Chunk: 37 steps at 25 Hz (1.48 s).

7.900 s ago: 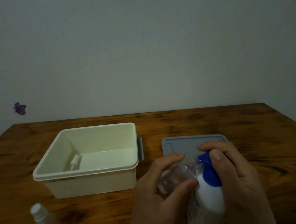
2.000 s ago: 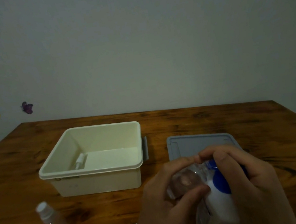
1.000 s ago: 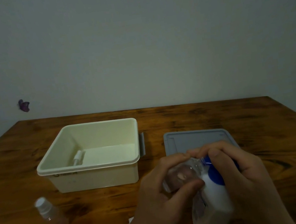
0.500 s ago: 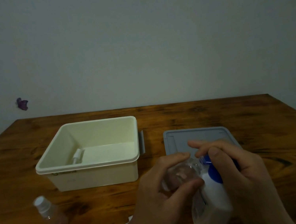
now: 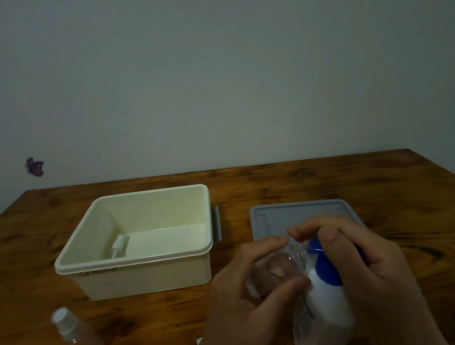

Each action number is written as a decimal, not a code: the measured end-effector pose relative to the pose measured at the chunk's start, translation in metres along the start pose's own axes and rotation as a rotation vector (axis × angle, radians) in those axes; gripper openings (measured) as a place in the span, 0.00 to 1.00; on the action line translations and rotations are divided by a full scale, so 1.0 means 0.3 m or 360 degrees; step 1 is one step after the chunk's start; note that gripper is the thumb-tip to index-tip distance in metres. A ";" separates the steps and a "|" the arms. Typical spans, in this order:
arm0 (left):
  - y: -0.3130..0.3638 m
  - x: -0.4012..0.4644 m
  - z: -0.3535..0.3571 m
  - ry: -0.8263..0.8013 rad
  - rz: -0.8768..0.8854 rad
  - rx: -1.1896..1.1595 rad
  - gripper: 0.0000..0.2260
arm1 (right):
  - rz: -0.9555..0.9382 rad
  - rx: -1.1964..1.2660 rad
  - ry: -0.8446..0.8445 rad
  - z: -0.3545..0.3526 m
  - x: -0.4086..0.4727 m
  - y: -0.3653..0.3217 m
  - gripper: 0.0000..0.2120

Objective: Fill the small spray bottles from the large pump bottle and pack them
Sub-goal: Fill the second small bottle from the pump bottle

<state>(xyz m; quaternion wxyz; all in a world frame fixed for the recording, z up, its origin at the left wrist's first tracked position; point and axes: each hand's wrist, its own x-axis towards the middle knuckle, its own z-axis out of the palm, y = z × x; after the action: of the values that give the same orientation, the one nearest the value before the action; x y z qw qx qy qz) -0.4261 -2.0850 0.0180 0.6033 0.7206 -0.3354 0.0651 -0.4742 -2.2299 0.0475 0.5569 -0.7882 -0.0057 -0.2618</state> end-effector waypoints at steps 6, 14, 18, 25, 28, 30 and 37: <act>-0.006 -0.003 0.002 0.0003 -0.0002 0.0061 0.23 | 0.0016 -0.0061 -0.0041 -0.001 -0.003 0.007 0.17; -0.002 0.001 0.006 0.0018 -0.0011 -0.0044 0.23 | -0.0022 -0.0012 0.0021 0.000 -0.004 -0.005 0.16; -0.014 -0.004 0.009 -0.0015 -0.0027 0.0019 0.23 | -0.0031 -0.0075 0.0019 0.002 -0.011 0.007 0.15; -0.001 0.001 0.009 -0.0007 -0.0022 0.0001 0.24 | -0.0016 -0.0051 0.0000 0.000 -0.003 -0.009 0.15; 0.004 0.001 0.010 -0.0006 -0.0036 -0.0066 0.23 | -0.0024 -0.0012 -0.0009 0.002 -0.002 -0.014 0.15; 0.003 0.004 0.010 -0.0002 -0.0037 -0.0072 0.23 | -0.0074 -0.0031 0.0010 0.003 -0.003 -0.011 0.16; 0.000 -0.005 0.011 -0.0014 -0.0008 -0.0022 0.23 | -0.0035 -0.0100 -0.0018 -0.002 -0.011 0.004 0.16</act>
<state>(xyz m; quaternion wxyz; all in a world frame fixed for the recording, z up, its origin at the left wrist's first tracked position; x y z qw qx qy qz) -0.4282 -2.0873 0.0164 0.6068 0.7176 -0.3367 0.0582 -0.4771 -2.2299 0.0452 0.5290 -0.8066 -0.0092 -0.2635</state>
